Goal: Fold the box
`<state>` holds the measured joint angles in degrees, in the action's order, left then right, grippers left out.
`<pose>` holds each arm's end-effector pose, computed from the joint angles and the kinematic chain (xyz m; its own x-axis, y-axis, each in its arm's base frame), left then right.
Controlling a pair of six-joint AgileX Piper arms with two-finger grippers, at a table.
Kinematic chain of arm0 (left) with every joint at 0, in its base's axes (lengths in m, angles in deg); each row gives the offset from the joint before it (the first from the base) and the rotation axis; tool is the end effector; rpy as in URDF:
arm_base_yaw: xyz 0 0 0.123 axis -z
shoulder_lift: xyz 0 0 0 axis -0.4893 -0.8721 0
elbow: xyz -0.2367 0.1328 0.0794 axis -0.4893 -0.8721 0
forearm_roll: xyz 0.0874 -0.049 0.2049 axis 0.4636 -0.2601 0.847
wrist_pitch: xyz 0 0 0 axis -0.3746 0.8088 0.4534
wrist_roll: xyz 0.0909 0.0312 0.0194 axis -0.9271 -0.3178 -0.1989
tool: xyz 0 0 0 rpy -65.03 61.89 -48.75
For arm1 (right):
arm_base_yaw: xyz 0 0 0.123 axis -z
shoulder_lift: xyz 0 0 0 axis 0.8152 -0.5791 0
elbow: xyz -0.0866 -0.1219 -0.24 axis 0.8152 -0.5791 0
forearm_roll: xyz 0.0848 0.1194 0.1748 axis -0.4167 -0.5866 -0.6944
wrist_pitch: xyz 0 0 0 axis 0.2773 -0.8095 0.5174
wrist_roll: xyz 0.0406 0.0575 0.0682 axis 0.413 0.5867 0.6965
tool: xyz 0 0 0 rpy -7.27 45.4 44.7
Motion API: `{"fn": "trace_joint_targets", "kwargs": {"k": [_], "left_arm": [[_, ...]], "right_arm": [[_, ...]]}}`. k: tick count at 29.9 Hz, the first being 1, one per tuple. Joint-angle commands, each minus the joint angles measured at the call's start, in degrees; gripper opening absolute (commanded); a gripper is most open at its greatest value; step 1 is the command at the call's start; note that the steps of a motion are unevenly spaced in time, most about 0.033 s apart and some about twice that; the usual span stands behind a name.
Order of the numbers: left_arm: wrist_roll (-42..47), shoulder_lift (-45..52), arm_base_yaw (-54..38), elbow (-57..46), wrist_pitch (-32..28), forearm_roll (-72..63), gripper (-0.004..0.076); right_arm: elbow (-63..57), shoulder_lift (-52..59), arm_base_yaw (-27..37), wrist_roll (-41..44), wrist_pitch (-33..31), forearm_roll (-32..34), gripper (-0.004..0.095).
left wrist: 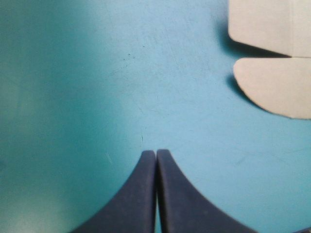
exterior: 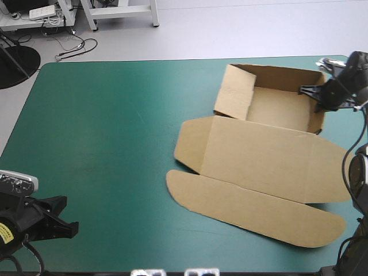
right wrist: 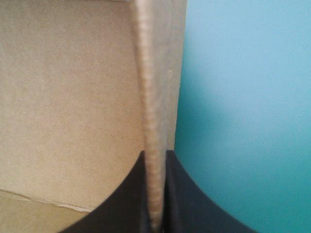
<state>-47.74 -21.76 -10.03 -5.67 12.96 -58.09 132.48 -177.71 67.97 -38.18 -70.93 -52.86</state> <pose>0.0324 -0.0106 0.3681 -0.6534 0.1265 -0.7463 0.2632 0.9624 -0.0673 0.3891 -0.0810 0.2954 -0.9122 0.2726 -0.3059 0.2456 0.9613 0.1244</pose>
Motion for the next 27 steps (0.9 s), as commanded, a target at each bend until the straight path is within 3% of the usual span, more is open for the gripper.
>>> {"fn": "trace_joint_targets", "kwargs": {"k": [1,4,6,10,12,17,21,27], "left_arm": [[1.3,0.2,0.1,1.0,2.0,0.2,-0.001],[1.3,0.2,0.1,1.0,2.0,0.2,-0.001],[1.3,0.2,0.1,1.0,2.0,0.3,-0.001],[1.3,0.2,0.1,1.0,2.0,2.0,-0.001],[1.3,0.2,0.1,1.0,2.0,3.3,-0.001],[-0.1,0.2,0.1,1.0,2.0,7.0,-0.001],[-0.1,0.2,0.1,1.0,2.0,9.3,-0.001],[-0.1,0.4,0.1,-0.3,0.2,9.5,-0.001]], "right_arm": [[1.6,3.2,5.0,-0.9,-1.0,3.1,-0.0009],[1.6,2.5,6.0,-2.1,-1.0,9.4,0.0046],[1.6,2.0,6.0,-2.2,-1.0,13.7,0.0151],[1.6,2.0,6.0,-2.1,-1.0,16.2,0.0412],[1.7,2.0,6.0,-2.1,-1.0,17.0,0.0476],[3.9,4.7,6.0,-2.1,-1.0,17.7,0.0479],[5.4,9.1,6.0,-2.1,-1.0,14.7,0.0477],[5.5,17.8,6.0,-3.4,-1.0,6.9,0.0364]]}}
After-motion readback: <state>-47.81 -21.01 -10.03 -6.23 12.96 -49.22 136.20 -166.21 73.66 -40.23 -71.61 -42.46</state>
